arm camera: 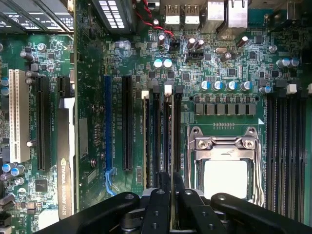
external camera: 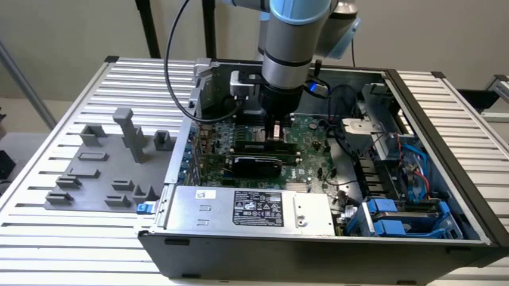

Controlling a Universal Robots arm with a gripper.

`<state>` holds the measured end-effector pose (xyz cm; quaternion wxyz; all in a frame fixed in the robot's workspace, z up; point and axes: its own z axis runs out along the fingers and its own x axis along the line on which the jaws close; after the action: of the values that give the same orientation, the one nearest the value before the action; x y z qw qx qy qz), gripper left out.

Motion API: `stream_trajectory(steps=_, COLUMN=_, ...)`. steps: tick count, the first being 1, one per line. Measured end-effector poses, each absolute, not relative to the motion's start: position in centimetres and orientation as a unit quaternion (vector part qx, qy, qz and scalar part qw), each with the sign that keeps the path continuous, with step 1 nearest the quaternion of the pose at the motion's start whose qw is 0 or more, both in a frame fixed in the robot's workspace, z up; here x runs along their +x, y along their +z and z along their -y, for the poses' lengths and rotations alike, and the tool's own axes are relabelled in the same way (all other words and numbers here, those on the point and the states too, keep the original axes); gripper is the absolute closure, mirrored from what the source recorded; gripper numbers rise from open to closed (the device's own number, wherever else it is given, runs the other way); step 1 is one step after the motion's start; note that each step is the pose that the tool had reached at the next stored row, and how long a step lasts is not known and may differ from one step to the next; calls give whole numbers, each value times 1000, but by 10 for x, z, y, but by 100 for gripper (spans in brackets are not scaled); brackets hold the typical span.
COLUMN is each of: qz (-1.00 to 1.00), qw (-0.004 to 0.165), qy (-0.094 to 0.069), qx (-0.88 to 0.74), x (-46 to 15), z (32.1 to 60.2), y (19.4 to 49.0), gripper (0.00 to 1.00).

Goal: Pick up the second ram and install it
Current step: 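Insert the second ram into the second slot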

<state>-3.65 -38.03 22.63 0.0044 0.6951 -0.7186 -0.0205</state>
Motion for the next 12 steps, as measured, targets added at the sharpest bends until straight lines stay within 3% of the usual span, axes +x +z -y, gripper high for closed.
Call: stream_trajectory(steps=12, qz=717, qw=4, qy=-20, qx=696, x=-37, z=382, y=226, gripper=100)
